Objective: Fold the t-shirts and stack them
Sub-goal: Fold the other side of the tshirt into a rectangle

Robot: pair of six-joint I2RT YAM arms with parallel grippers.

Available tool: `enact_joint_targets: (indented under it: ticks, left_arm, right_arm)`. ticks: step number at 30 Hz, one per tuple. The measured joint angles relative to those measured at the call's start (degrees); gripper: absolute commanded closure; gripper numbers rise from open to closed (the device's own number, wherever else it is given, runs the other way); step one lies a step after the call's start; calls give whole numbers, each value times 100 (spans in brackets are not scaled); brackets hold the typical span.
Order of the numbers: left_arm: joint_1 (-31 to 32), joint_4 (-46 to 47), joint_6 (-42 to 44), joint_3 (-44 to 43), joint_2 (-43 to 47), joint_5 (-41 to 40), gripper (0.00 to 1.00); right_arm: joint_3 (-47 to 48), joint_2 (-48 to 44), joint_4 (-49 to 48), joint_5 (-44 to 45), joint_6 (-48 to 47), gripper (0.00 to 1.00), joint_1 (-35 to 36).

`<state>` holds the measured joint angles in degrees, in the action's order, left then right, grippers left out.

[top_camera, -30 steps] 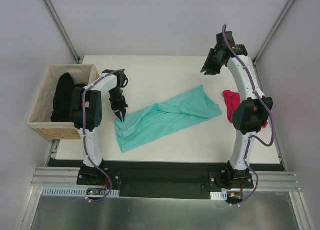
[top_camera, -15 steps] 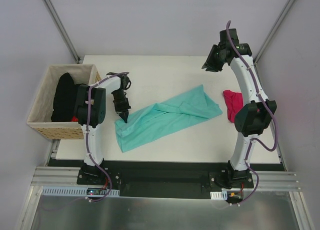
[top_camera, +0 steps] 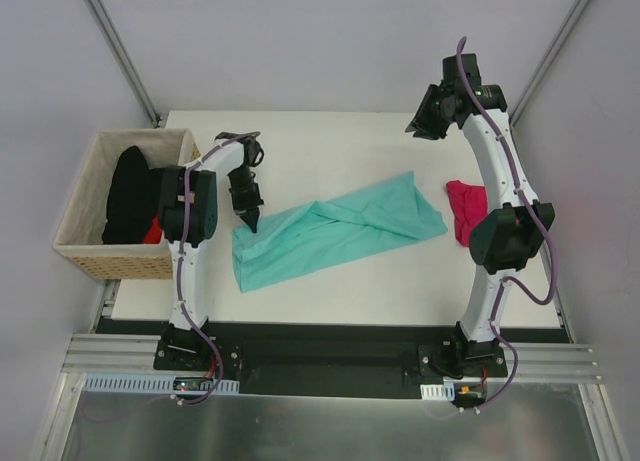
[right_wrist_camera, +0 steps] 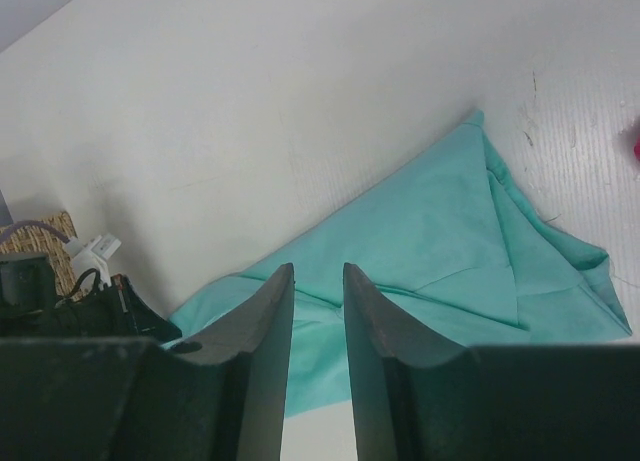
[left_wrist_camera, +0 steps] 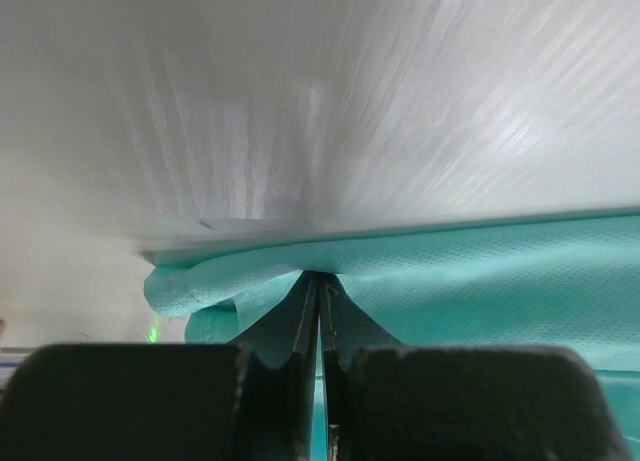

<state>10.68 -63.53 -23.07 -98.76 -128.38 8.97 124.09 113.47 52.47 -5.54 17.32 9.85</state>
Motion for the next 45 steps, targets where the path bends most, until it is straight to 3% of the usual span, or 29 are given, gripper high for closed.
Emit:
enact_joint_targets:
  ticks: [16,25,31,38,45]
  left_arm:
    - [-839,-610,247,-2662,-1073,-46,100]
    - [-876,-750,264,-2656,-1082,-4,100]
    - [-874,-748,256,-2590,-1021,90,100]
    - [-802,-706,142,-2579,-251,254,98]
    - [-654,-662,22,-2426,625,297,99]
  right_arm:
    - [42,0,-4,33,17,70,-20]
    - [42,0,-9,-55,9,69,-22]
    - [-57,57,-31,-186,-109,60,131]
    - [-1058,136,-118,-201,-369,59,988]
    - [-1333,459,-120,-247,-625,60,1464]
